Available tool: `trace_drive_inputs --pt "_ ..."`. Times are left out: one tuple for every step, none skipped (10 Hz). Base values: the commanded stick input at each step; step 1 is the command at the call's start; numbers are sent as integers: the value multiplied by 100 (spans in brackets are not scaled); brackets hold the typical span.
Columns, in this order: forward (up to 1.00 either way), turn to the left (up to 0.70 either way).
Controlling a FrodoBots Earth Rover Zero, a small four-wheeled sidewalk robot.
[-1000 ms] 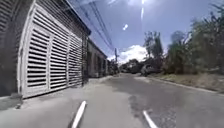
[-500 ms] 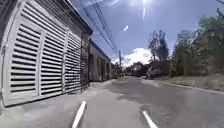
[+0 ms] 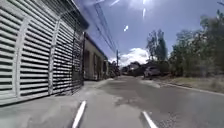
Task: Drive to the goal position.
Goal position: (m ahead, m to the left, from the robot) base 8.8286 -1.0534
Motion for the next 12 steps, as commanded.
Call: trace_drive_inputs --pt "100 -25" --pt "100 -27" --pt "100 -39" --pt "100 15" --pt "100 23" --pt "100 7" --pt "100 0" --pt "100 -27" --pt "100 -29" --pt "100 -25" --pt "100 -25" --pt "100 -22"
